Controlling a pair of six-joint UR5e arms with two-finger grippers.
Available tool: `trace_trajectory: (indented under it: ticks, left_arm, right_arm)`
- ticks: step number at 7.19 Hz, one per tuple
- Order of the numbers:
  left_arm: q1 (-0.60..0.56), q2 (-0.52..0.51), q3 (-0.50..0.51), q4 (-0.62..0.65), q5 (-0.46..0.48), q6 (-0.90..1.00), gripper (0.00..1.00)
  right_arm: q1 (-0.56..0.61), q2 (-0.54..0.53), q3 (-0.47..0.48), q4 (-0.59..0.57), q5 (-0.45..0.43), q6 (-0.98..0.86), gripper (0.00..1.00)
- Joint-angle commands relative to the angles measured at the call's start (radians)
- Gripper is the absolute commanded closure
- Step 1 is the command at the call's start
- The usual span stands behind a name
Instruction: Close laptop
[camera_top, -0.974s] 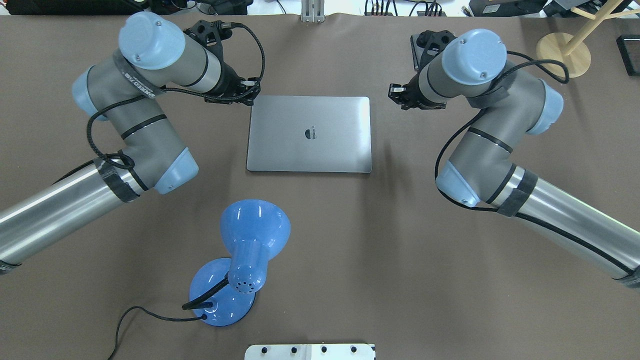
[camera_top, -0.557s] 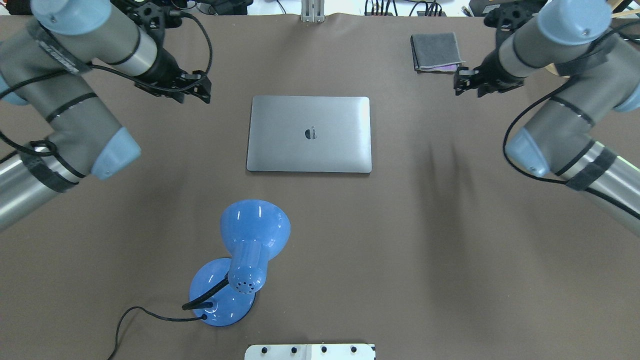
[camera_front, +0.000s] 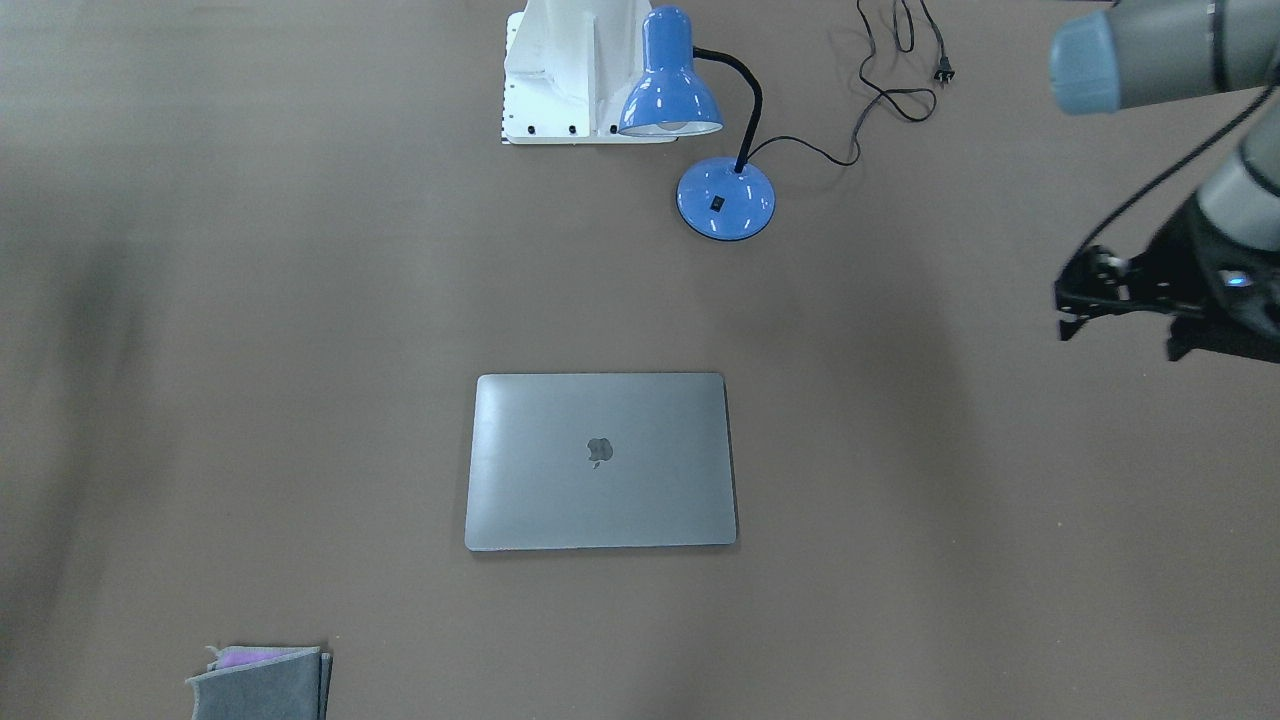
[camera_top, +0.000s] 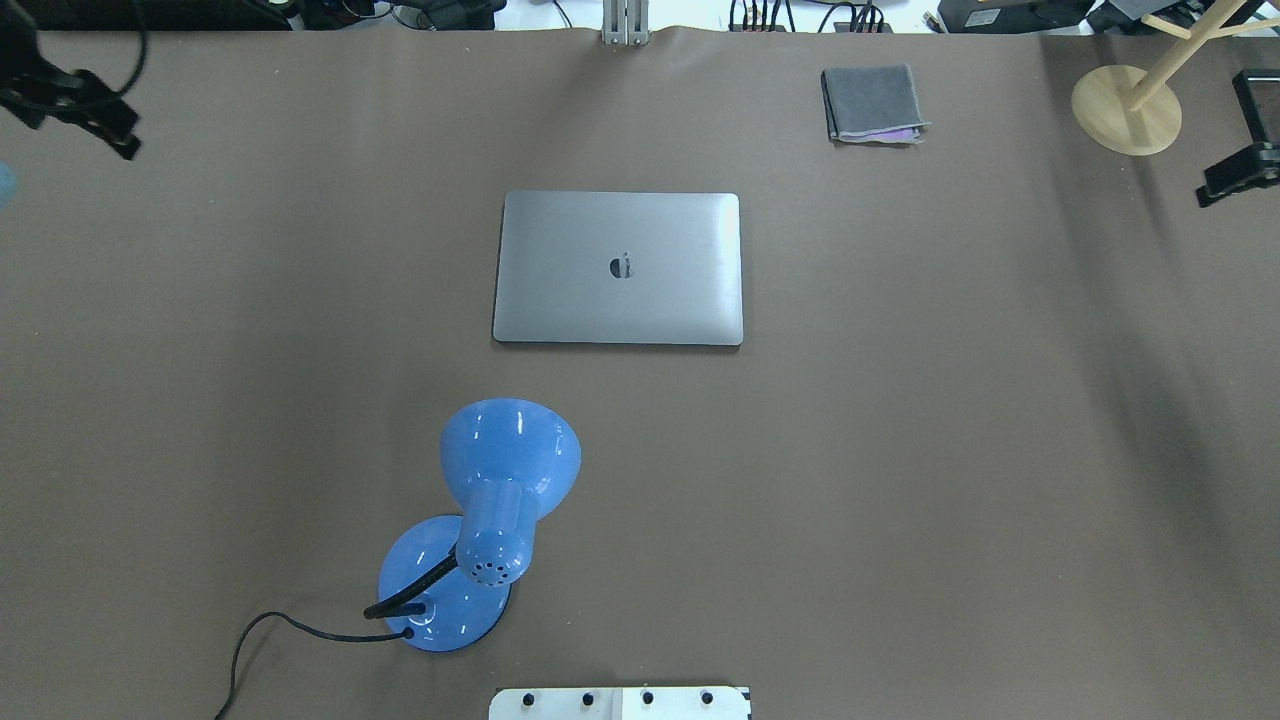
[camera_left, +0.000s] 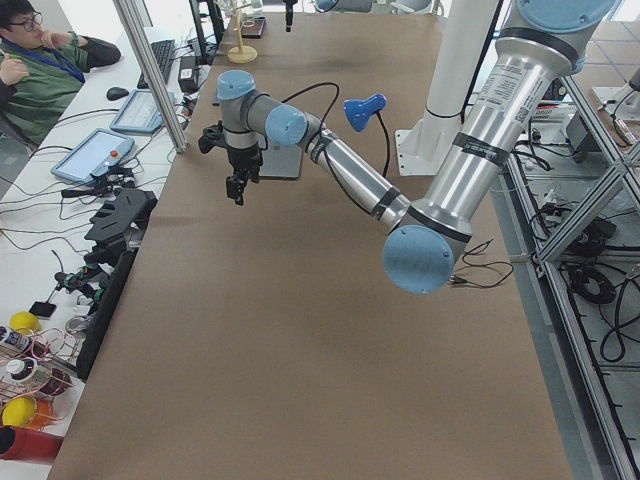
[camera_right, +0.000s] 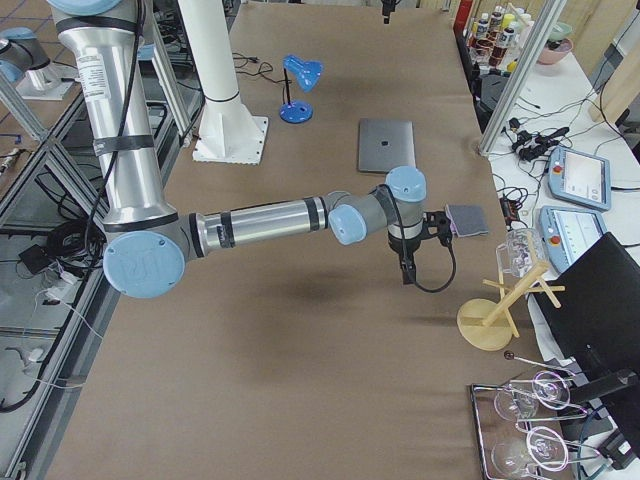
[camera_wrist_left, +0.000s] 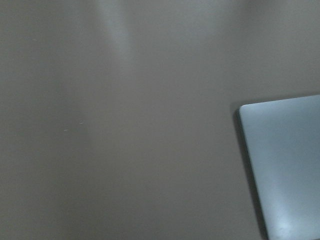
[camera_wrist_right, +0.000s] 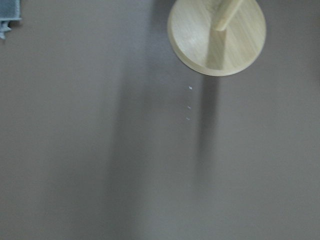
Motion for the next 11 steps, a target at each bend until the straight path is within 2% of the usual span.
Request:
trace_trajectory:
  ticks: [1,3,4,5,8,11]
  left_arm:
    - [-0.160,0.173,0.043,0.030,-0.002,0.342,0.01]
    - [-0.246,0.279,0.063,0.015,0.004,0.339,0.01]
    - [-0.253,0.283,0.060,0.021,0.010,0.329,0.01]
    - [-0.247,0.275,0.099,0.021,0.010,0.294,0.01]
    - [-0.247,0.309,0.034,0.004,-0.024,0.271,0.01]
    - [-0.244,0.309,0.029,-0.022,-0.025,0.276,0.01]
  right_arm:
    - [0.140,-0.128,0.085,-0.234,-0.008,-0.320,0.00]
    - [0.195,-0.258,0.077,-0.238,-0.038,-0.428,0.00]
    - [0.259,-0.295,0.083,-0.240,-0.022,-0.427,0.00]
    - [0.269,-0.326,0.092,-0.238,-0.040,-0.427,0.00]
    - [0.271,-0.331,0.107,-0.238,-0.022,-0.427,0.00]
    - [0.269,-0.326,0.116,-0.250,-0.014,-0.425,0.00]
